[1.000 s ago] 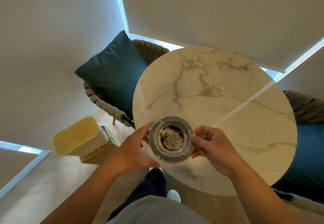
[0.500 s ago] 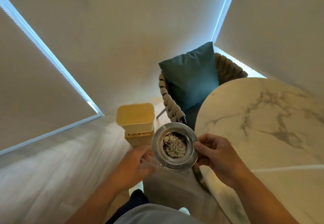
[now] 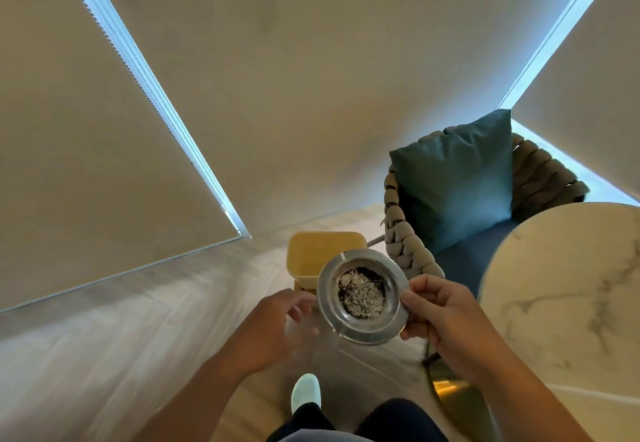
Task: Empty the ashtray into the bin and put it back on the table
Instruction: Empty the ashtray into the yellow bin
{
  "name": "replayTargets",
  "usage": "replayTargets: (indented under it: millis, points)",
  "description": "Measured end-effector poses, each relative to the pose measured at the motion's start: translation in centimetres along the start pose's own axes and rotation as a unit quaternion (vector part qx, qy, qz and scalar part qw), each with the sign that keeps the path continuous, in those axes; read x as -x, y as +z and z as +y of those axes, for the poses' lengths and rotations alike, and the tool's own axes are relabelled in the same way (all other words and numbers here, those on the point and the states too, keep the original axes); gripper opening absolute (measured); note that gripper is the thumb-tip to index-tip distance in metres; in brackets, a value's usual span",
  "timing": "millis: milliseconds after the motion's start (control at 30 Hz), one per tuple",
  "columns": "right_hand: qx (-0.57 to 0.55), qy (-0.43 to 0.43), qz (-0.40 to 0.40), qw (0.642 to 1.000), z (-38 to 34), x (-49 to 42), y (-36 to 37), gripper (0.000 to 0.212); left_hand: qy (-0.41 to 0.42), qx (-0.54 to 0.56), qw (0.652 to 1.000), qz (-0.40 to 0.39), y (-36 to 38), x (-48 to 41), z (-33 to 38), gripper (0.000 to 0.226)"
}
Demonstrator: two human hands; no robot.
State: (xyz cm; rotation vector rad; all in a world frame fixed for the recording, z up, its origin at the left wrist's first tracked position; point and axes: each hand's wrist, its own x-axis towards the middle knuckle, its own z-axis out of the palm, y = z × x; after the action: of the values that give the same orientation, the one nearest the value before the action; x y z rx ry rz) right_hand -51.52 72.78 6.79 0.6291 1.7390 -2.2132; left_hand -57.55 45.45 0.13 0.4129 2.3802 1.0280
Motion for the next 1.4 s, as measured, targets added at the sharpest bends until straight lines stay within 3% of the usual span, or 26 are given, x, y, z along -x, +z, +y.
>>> replayTargets:
  millis: [267,467,667,867,1033,1133,1400]
  points:
    - [0.014,0.027,-0.021,0.999,0.5,-4.2,-0.7,0.026,-0.008,0.014,1.000,0.027,1.1,-4.4,-1.6,0.041]
    - [0.023,0.043,-0.028,0.998,1.4,-7.5,-3.3,0.028,-0.035,-0.019,0.998,0.054,3.5,-8.0,-3.2,0.070]
    - [0.009,0.048,-0.015,0.999,4.3,-10.7,-4.6,0.027,-0.046,-0.099,0.992,0.061,4.2,-12.7,-7.2,0.081]
    - [-0.004,0.056,0.016,0.998,10.1,-14.8,-4.2,0.019,-0.003,-0.211,0.977,0.037,3.9,-19.7,-13.6,0.100]
    - [-0.026,0.051,0.043,0.997,14.7,-19.2,-3.4,0.027,0.046,-0.269,0.962,0.030,5.3,-24.4,-19.1,0.126]
    - [-0.035,0.050,0.052,0.997,16.7,-21.9,-2.8,0.019,0.066,-0.287,0.955,0.023,6.3,-26.3,-21.6,0.140]
    - [-0.037,0.067,0.074,0.994,19.4,-28.9,-1.9,0.005,0.068,-0.356,0.932,-0.015,6.5,-28.3,-25.1,0.151]
